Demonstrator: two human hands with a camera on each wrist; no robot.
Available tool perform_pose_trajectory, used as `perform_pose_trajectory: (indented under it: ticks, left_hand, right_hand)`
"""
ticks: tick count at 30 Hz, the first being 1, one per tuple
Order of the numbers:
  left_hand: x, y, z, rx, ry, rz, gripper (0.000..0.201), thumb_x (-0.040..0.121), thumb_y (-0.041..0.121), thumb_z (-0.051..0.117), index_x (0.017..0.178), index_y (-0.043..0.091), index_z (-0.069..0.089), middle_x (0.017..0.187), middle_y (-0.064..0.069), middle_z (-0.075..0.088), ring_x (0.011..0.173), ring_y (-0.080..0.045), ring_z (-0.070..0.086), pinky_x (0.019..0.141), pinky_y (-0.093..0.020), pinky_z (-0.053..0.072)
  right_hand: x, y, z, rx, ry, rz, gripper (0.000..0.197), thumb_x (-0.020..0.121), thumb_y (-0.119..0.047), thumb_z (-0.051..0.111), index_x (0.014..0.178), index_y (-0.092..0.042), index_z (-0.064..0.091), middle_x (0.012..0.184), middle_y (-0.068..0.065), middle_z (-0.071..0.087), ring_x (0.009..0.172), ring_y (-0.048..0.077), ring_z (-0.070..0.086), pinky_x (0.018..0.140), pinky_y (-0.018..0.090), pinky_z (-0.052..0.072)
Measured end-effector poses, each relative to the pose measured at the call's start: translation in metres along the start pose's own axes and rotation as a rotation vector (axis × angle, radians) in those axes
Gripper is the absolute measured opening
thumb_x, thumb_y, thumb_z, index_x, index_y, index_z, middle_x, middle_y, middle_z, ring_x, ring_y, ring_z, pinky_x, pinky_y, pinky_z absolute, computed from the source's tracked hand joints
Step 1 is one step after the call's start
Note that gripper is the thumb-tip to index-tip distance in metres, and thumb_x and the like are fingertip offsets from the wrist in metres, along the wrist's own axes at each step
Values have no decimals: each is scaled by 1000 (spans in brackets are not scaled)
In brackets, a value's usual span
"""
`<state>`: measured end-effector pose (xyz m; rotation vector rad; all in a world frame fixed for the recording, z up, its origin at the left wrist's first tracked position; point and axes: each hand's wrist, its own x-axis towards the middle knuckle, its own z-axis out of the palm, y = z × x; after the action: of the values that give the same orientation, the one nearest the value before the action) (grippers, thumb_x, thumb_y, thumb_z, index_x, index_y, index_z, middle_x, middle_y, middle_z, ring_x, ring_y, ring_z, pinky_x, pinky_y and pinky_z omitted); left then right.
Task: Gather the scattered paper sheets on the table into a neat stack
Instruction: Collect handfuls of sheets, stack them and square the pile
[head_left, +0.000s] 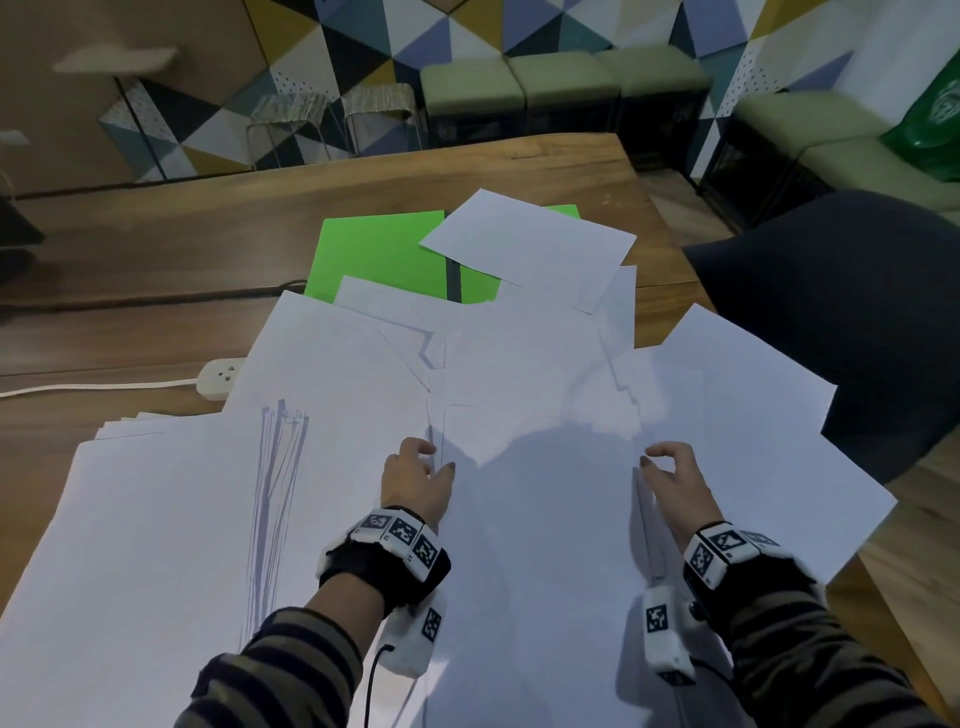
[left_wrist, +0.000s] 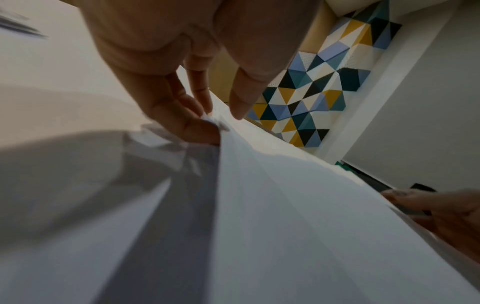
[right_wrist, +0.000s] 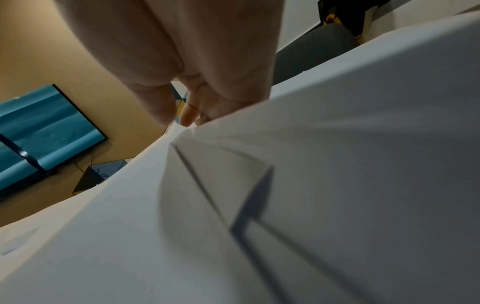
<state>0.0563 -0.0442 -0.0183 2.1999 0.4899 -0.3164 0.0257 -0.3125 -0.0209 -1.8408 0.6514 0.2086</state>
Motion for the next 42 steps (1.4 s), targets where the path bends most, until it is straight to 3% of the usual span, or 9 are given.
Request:
perform_pose_trajectory:
  ticks: [5,9,15,19,25,28,36,38,42]
  left_hand:
    - [3,4,-3,-51,41,28,28,88,4,38,98,11,63,93,-13,67,77,-27,58,83,-40,54]
    - [2,7,-4,-24,-19,53,9,84,19,62,93,20,65,89,-5,61,80,-21,57,80,-31,51]
    - [10,12,1,162,-73,24,57,78,43,67,124,16,45,118,-9,56,108,-25,55,87,-32,44]
    - [13,16,11,190,-93,-45,67,82,48,62,129,9,33,119,-10,57,108,-27,56,77,-28,39]
    - [14,22,13,166,-126,-42,24,82,35,64,79,19,45,79,2,50,78,-22,49,68,-26,39]
    - [10,19,13,207,-157,51,36,84,22,56,55,18,34,56,2,36,57,-18,33,53,-23,28]
    - [-6,-20,-12,384,-431,77,38,79,15,61,51,18,35,53,3,40,53,-12,39,51,-22,30]
    - [-12,-28,-13,371,-479,58,40,77,15,65,49,17,37,50,3,44,52,-12,46,50,-19,35]
    - [-27,-30,-4,343,-490,51,36,76,11,63,49,17,40,45,6,47,49,-11,49,50,-19,41]
  right_hand:
    - [0,5,-2,21,-11,-4,17,96,-11,43,107,-24,47,96,13,55,81,20,51,68,30,39]
    - [0,9,-5,71,-51,16,23,90,-8,57,100,-27,51,110,25,60,96,25,56,74,32,44]
    - [1,11,-3,81,-80,6,30,82,-14,69,91,-34,49,118,40,51,94,43,60,73,39,45]
    - [3,13,-2,91,-79,10,29,81,-13,69,96,-27,50,117,44,48,90,41,57,71,39,44]
    - [1,10,-2,82,-64,40,35,84,-14,67,113,-17,47,127,43,40,119,48,46,86,46,47]
    - [2,12,-3,118,-46,38,37,86,-16,64,119,-15,47,132,33,46,126,34,46,87,39,44]
    - [6,16,-2,163,-34,46,50,84,-14,66,129,-8,44,137,14,45,112,22,49,86,31,38]
    - [5,16,-3,124,-62,58,51,83,-14,68,127,-5,45,127,12,51,114,23,50,86,30,38]
    - [4,15,-3,-28,-162,39,29,77,-16,74,97,-2,59,92,8,64,82,21,58,65,26,45]
